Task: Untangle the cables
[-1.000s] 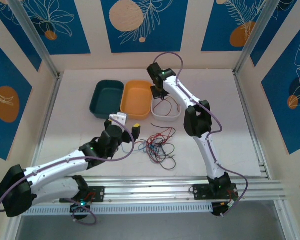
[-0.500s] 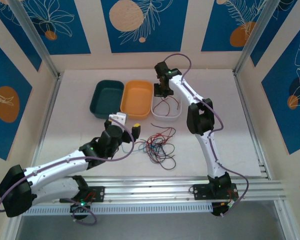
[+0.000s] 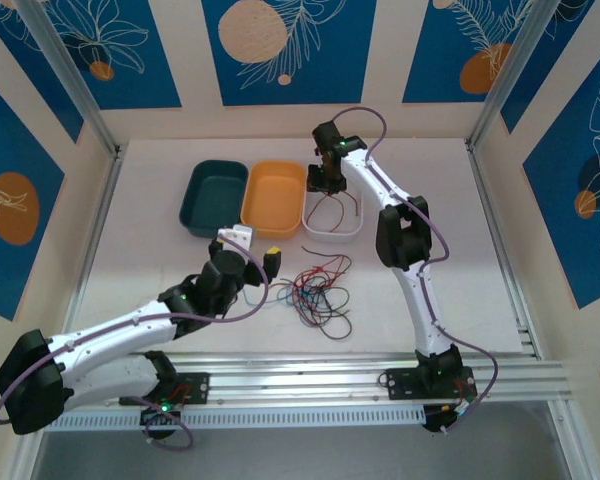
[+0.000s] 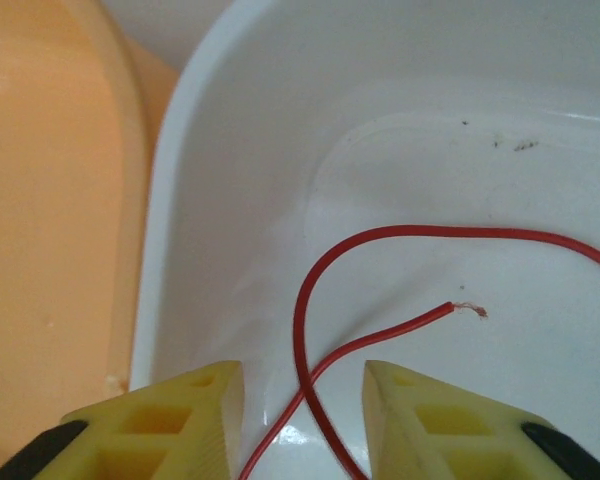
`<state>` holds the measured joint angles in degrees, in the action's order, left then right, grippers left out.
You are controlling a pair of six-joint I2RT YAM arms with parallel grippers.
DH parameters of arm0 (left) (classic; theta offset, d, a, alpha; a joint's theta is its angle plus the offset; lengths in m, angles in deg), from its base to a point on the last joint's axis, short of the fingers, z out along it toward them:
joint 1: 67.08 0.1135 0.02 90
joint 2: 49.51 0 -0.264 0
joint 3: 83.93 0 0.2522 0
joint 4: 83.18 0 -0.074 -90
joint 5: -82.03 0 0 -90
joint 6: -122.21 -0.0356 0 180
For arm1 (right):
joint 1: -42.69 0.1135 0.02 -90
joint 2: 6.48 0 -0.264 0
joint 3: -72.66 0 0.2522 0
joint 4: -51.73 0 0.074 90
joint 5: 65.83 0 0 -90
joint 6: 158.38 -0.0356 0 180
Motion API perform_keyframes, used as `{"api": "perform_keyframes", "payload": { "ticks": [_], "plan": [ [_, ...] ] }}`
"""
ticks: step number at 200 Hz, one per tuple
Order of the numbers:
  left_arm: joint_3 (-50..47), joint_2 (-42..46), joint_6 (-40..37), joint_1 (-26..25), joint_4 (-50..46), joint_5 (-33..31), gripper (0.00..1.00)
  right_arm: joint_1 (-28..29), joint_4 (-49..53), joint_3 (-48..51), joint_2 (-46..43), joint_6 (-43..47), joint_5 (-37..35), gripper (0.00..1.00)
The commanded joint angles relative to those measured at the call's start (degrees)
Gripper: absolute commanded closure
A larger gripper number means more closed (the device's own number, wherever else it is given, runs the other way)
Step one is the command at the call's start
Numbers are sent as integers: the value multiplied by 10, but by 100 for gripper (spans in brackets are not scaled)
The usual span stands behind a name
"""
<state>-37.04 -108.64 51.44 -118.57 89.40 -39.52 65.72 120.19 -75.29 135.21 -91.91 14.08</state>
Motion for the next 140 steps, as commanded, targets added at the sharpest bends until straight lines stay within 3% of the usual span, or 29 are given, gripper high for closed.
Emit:
{"api": "perform_keyframes", "payload": {
  "ticks": [1,39,90,140],
  "plan": [
    [0,0,4,5,-4,5,0,5,19,6,-58,0,-24,60],
    [-2,0,3,5,-2,5,0,8,15,41,-104,10,-70,52],
    [1,-4,4,5,0,10,0,15,2,100,-173,8,-86,49],
    [8,-16,11,5,-10,19,0,44,-49,272,-323,-26,-119,48]
  ]
}}
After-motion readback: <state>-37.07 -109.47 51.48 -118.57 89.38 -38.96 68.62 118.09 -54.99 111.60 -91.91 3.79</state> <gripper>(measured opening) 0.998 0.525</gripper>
